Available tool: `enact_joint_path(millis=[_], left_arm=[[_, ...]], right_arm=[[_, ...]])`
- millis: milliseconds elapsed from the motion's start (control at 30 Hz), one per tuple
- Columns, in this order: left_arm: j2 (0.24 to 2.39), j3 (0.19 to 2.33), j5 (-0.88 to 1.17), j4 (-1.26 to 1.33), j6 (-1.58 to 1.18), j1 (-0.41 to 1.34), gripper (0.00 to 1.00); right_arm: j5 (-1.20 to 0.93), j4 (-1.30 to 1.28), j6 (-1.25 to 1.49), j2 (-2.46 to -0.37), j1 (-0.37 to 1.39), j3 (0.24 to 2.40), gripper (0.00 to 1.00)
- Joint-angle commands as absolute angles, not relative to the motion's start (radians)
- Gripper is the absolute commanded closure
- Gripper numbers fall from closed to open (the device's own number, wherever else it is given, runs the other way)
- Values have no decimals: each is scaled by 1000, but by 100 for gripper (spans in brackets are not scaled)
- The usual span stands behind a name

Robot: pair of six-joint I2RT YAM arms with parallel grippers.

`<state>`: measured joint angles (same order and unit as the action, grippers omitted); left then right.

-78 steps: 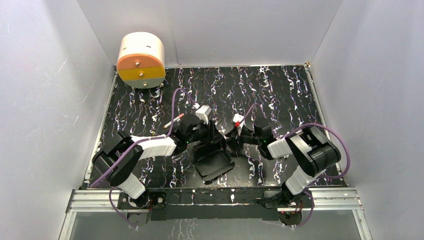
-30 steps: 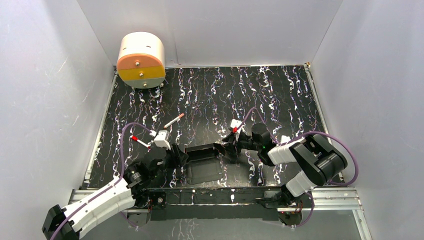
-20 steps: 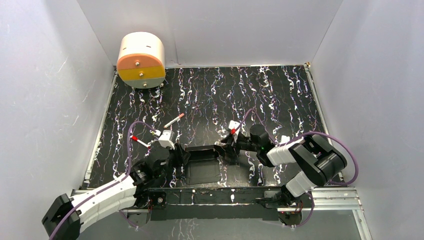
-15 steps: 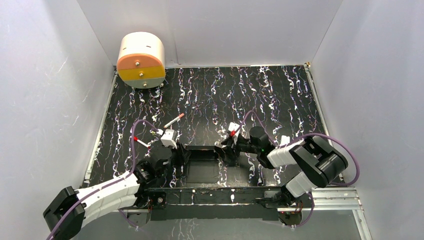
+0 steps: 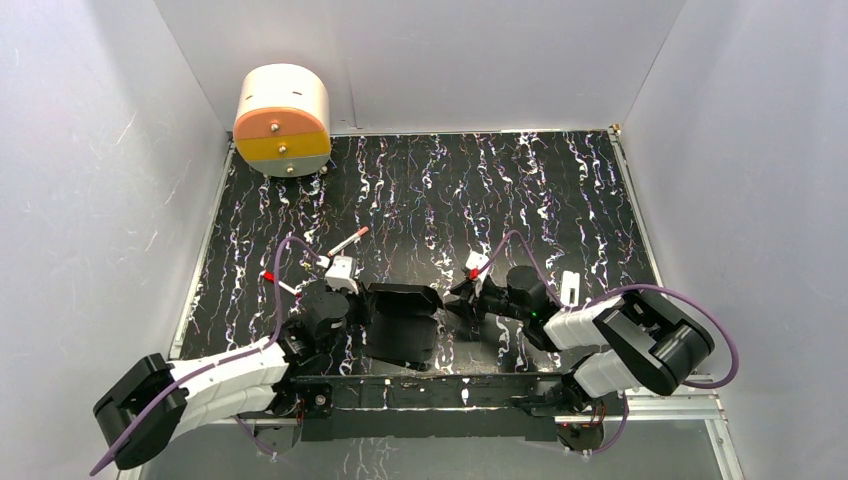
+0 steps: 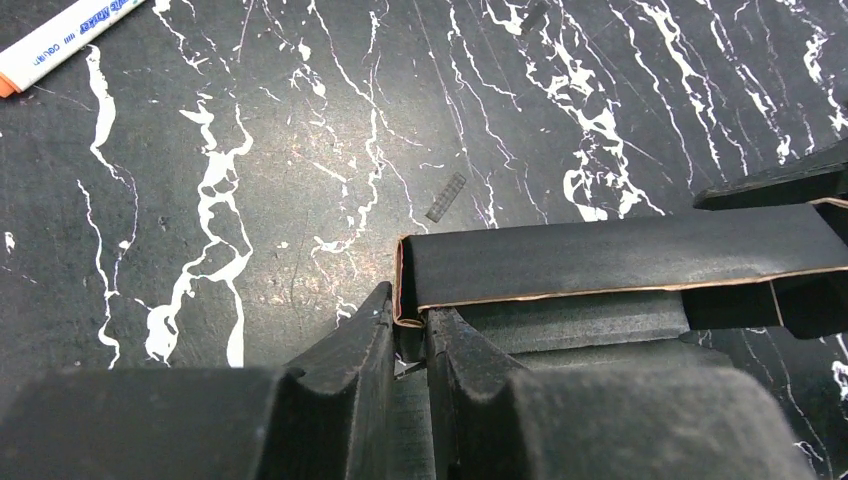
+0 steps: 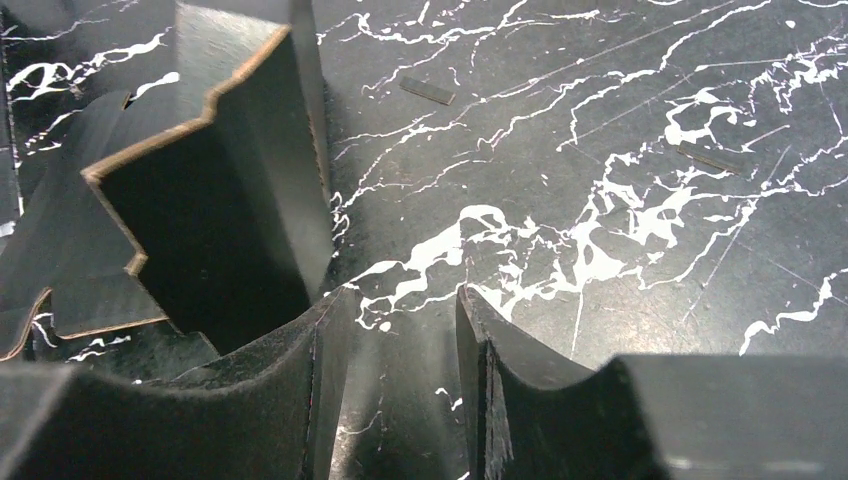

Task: Fold the paper box
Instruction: Fold the paper box at the center of the board.

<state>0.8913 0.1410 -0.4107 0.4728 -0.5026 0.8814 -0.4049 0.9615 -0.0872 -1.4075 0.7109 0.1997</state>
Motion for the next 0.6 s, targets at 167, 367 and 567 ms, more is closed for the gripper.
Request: enact_joint_path(millis=[167, 367, 567], left_arm=[[942, 181, -451, 540, -400, 891, 88], [956, 195, -451, 528, -369, 891, 88], [966, 217, -458, 501, -348, 891, 88]], right_arm=[[-412, 1014, -84, -1381, 739, 214, 48], [-455, 977, -97, -1355, 739, 241, 48], [-473, 931, -87, -1306, 739, 226, 50]])
